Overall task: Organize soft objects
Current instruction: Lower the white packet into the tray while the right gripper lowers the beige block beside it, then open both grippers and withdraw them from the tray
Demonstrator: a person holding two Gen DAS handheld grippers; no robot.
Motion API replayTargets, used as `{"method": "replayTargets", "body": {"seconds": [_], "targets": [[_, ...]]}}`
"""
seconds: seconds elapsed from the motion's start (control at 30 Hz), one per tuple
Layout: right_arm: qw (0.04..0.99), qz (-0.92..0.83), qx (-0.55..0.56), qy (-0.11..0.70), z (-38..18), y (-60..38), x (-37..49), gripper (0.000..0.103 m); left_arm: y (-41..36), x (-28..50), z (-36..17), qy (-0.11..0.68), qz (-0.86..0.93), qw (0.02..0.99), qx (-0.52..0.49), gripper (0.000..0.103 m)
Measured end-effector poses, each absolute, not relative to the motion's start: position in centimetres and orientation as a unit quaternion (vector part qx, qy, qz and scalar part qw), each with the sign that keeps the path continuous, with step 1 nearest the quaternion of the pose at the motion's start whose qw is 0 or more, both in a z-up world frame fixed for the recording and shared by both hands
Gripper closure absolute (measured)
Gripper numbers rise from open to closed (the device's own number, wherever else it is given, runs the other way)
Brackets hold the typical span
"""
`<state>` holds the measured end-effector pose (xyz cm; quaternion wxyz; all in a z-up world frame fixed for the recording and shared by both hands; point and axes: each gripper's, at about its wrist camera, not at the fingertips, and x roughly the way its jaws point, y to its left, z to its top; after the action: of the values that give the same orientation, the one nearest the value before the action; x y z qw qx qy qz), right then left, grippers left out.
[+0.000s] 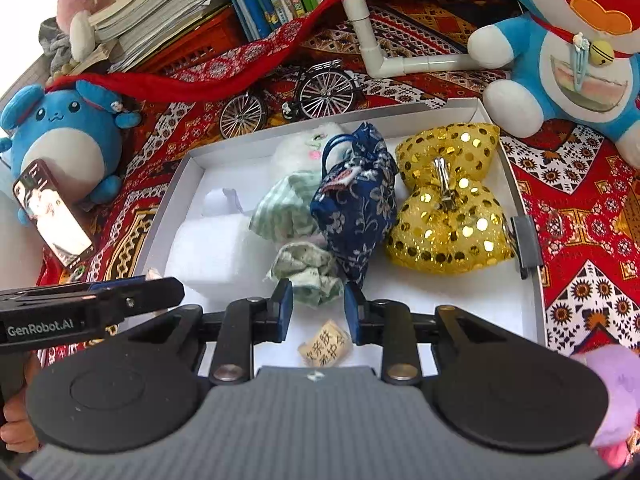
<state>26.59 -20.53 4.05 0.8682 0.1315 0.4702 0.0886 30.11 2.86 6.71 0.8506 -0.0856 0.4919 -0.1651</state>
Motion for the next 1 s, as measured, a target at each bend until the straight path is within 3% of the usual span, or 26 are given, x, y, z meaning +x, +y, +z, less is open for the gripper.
{"method": "replayTargets", "body": {"seconds": [0.23, 0.43, 1.0], "targets": [[0.869, 0.098, 0.119, 0.471, 4.3, -20.0, 25.7, 0.066, 2.6, 30.4, 5.7, 0.515, -0.157, 0.839, -0.081, 0.058], [0.870, 0.099, 0.121, 0.468, 4.5, -20.2, 25.3, 0.055, 2.4, 30.3, 5.9, 0.518, -0.155, 0.837, -0.080, 0.046], [0.883, 0.101, 0.137, 0.437, 6.8, -21.9, 23.1, 0.035, 1.9, 26.3, 9.5, 0.465, -0.161, 0.869, -0.049, 0.035]]}}
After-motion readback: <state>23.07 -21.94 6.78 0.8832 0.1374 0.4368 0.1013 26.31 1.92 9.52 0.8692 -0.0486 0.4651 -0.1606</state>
